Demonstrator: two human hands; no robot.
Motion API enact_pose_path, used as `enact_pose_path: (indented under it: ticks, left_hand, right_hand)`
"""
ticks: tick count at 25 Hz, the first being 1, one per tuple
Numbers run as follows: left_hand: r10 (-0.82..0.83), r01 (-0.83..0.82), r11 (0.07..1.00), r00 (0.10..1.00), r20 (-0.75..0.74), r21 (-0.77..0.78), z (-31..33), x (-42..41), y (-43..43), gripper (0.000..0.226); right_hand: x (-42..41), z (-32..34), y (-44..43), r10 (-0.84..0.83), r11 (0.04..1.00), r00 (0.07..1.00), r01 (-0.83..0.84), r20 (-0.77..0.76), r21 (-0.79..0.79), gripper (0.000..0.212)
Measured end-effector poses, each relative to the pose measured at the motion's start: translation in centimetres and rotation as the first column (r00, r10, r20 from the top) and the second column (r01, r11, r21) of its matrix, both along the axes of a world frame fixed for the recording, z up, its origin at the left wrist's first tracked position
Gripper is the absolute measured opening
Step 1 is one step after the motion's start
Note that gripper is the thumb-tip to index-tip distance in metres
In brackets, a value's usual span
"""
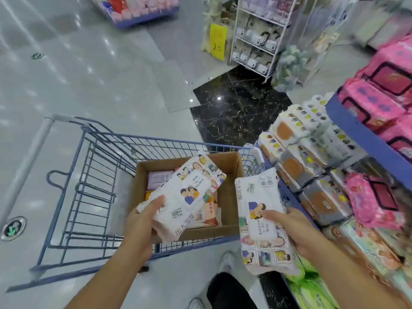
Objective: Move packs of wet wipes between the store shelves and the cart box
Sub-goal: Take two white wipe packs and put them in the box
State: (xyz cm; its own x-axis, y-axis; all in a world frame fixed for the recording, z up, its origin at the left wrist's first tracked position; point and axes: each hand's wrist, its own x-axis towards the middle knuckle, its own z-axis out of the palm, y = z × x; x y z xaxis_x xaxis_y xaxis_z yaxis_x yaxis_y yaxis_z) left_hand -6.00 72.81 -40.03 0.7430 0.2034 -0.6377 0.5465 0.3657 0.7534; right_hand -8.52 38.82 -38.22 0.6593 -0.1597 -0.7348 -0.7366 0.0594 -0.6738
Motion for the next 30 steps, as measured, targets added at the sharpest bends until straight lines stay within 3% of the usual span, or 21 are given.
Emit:
enact_pose_path:
  ticks: [6, 7, 10, 11, 15, 17, 22, 26, 28, 30]
  left_hand:
    - [0.156, -0.153, 0.984, 0.987, -0.032, 0.088, -3.3, 3.4, 1.7, 0.025]
    - [0.168, -0.164, 0.983, 0.985, -0.036, 0.082, -4.0, 3.9, 1.8, 0.025]
    - [0.195, -0.191, 0.979, 0.978, -0.067, 0.074, -5.5, 5.1, 2.0, 0.048]
    - [0.187, -0.182, 0.981, 0.979, -0.079, 0.073, -5.8, 5.5, 2.1, 0.053]
    - [0.109, -0.103, 0.993, 0.987, -0.117, 0.058, -6.4, 7.3, 2.4, 0.041]
    - [0.054, -0.049, 0.998, 0.991, -0.126, 0.041, -6.7, 8.1, 2.7, 0.039]
    - [-0.050, 0.050, 0.999, 0.984, -0.174, -0.003, -7.7, 10.2, 3.8, 0.041]
    - [-0.080, 0.068, 0.995, 0.978, -0.194, -0.069, -10.0, 11.6, 4.4, 0.057]
    - [-0.108, 0.092, 0.992, 0.974, -0.197, -0.088, -11.3, 12.0, 4.2, 0.068]
    - [-0.154, 0.134, 0.985, 0.968, -0.200, -0.111, -12.5, 12.2, 3.9, 0.061]
  right_hand:
    - [11.1, -6.0, 4.1, 0.075, 0.993, 0.997, -0.077, -0.031, -0.090, 0.025]
    - [12.2, -7.6, 4.7, 0.070, 0.990, 0.996, -0.077, -0.055, -0.122, 0.033]
    - [14.5, -12.1, 6.3, 0.078, 0.953, 0.984, -0.120, -0.157, -0.277, 0.087]
    - [15.0, -13.0, 6.7, 0.067, 0.942, 0.981, -0.122, -0.180, -0.313, 0.094]
    - [17.4, -16.5, 8.1, 0.054, 0.899, 0.975, -0.141, -0.216, -0.414, 0.067]
    - [18.2, -18.2, 8.9, 0.100, 0.895, 0.956, -0.208, -0.275, -0.395, 0.063]
    - [18.0, -22.4, 8.4, 0.002, 0.926, 0.968, -0.096, -0.251, -0.365, 0.045]
    - [18.2, -26.3, 6.5, 0.021, 0.970, 0.958, -0.089, -0.286, -0.227, 0.053]
    - [18.6, -28.7, 6.3, 0.063, 0.962, 0.938, -0.149, -0.342, -0.231, 0.048]
    - [18.5, -30.7, 6.9, 0.177, 0.832, 0.890, -0.364, -0.421, -0.419, 0.054]
